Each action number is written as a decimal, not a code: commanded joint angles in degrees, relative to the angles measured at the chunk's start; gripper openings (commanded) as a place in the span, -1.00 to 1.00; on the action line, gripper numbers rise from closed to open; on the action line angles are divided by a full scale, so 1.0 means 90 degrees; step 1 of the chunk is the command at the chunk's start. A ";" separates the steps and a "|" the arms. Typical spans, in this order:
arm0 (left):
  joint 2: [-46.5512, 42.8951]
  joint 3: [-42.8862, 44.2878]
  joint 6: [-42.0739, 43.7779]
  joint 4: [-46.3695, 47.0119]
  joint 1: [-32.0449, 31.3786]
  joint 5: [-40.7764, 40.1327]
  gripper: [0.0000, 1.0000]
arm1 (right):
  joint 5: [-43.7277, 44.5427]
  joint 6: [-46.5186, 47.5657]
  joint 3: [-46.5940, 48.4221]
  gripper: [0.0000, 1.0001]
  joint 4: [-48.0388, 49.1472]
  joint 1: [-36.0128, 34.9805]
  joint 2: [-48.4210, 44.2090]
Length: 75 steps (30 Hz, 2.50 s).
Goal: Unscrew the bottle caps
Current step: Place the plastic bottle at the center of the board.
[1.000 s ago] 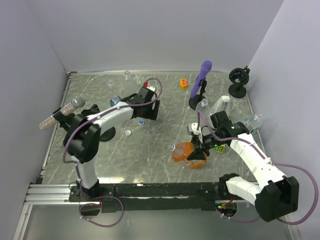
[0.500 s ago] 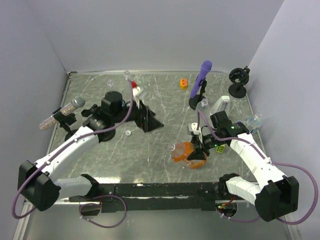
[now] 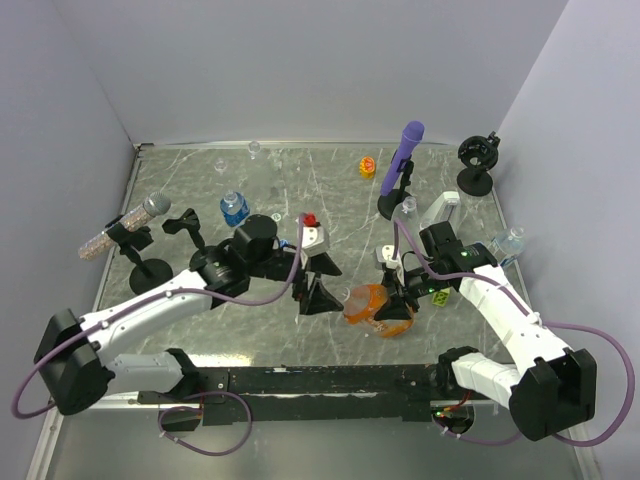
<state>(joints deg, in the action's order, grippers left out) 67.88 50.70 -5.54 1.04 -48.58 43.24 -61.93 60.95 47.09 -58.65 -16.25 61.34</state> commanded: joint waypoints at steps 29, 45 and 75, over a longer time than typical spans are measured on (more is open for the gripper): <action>0.0340 0.1212 0.0011 -0.2164 -0.0004 -0.1550 -0.99 | -0.0014 -0.0746 0.0227 0.99 0.0569 0.0359 -0.0438; 0.2407 0.4765 -0.0312 -0.5125 0.1696 -0.5165 -0.99 | 0.0270 -0.1762 -0.0105 0.99 0.1634 0.1142 -0.1142; 0.6071 0.8556 0.0147 -0.6238 0.2302 -0.5694 0.11 | 0.0182 -0.1635 -0.0144 0.99 0.1585 0.1063 -0.1025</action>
<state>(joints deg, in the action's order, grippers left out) 121.19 125.08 -4.78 -55.18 -27.92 -8.03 -58.98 45.65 46.37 -45.60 -6.33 51.94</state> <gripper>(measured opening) 0.522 0.993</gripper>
